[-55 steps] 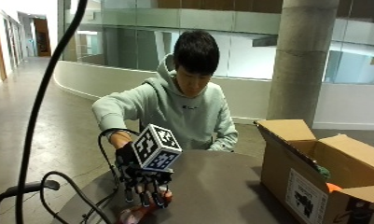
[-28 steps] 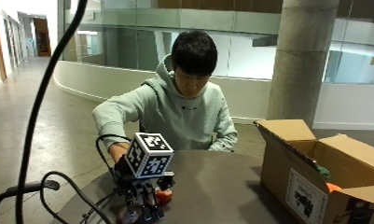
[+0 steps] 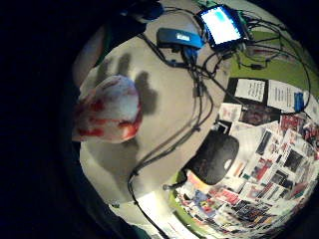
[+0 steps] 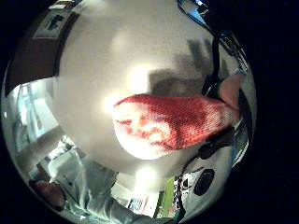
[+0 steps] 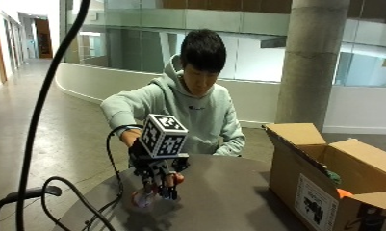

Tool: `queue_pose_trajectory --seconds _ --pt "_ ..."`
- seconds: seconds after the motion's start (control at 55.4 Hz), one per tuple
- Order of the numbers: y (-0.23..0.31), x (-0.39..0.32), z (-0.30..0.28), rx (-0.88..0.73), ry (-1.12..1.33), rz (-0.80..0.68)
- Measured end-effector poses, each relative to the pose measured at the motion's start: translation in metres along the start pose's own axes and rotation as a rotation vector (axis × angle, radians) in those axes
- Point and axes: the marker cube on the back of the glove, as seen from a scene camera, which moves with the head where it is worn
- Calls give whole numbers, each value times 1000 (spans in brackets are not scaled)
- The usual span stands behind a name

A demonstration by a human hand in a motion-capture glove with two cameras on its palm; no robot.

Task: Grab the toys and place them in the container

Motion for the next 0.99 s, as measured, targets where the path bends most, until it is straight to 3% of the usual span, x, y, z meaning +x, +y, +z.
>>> queue_pose_trajectory --seconds 0.252,0.487,0.757,0.992 --pt "27 -18 -83 66 -9 5" --pt "40 -69 -220 195 -16 -41" --pt "-3 -188 -340 334 -32 -104" --pt "-55 -281 -380 375 -43 -137"
